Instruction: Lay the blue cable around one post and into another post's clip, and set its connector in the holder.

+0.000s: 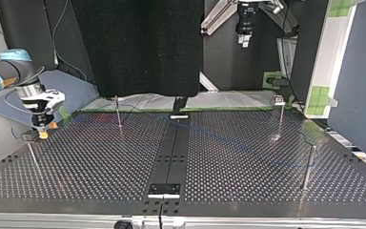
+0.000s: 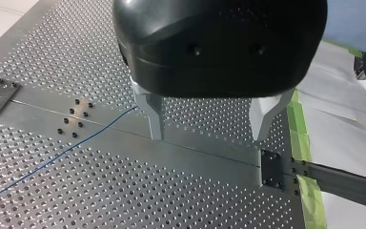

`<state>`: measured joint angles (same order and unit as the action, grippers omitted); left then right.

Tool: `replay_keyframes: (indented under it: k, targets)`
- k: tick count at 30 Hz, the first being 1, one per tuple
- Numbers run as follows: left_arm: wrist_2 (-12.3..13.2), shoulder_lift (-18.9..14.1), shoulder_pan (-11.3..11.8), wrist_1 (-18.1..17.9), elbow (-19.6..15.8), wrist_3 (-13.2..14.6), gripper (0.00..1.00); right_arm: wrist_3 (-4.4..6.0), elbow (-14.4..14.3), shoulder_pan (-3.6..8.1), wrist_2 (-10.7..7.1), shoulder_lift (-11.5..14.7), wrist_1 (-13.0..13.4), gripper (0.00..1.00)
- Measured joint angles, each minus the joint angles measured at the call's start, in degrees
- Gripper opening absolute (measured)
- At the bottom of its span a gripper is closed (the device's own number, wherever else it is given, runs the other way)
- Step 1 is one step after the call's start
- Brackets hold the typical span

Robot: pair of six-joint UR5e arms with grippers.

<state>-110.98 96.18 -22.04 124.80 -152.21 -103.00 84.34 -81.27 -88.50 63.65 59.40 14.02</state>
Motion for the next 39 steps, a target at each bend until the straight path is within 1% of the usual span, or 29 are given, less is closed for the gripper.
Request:
replay_keyframes:
  k: [3,6,10,15,20,24,29,32,34,39]
  targets:
    - [0.0,0.0,0.0,0.0,0.0,0.0,0.88,-0.51,0.0,-0.05,0.25,0.1,-0.4,1.0]
    - [0.0,0.0,0.0,-0.1,0.0,0.0,0.88,-0.74,0.0,-0.13,0.33,0.2,-0.6,1.0]
    - [0.0,0.0,0.0,-0.1,0.0,0.0,0.88,-1.34,0.0,-0.39,0.53,0.4,-1.0,1.0]
    - [0.0,0.0,0.1,-0.1,0.0,0.0,0.88,-1.78,0.0,-0.7,0.69,0.8,-1.4,1.0]
    - [0.0,0.0,0.2,-0.1,0.0,0.0,0.88,-1.94,-0.7,-0.89,0.89,2.1,-1.5,1.0]
    - [0.0,0.0,0.3,0.0,0.0,0.0,0.88,-1.81,-2.0,-1.02,1.0,3.7,-0.9,1.0]
    - [0.1,0.0,0.5,0.0,0.0,0.0,0.88,-1.68,-3.2,-1.37,1.15,4.5,-0.4,1.0]
    - [0.2,0.0,0.5,-0.1,0.0,0.0,0.88,-1.77,-4.1,-1.85,1.37,4.6,0.0,1.0]
    - [0.2,0.0,0.5,-0.1,0.0,0.0,0.88,-1.81,-5.0,-2.44,1.73,4.6,0.7,1.0]
    - [1.4,0.0,0.7,-1.3,0.2,-0.4,0.88,-1.49,-7.2,-4.77,3.37,4.6,2.9,1.0]
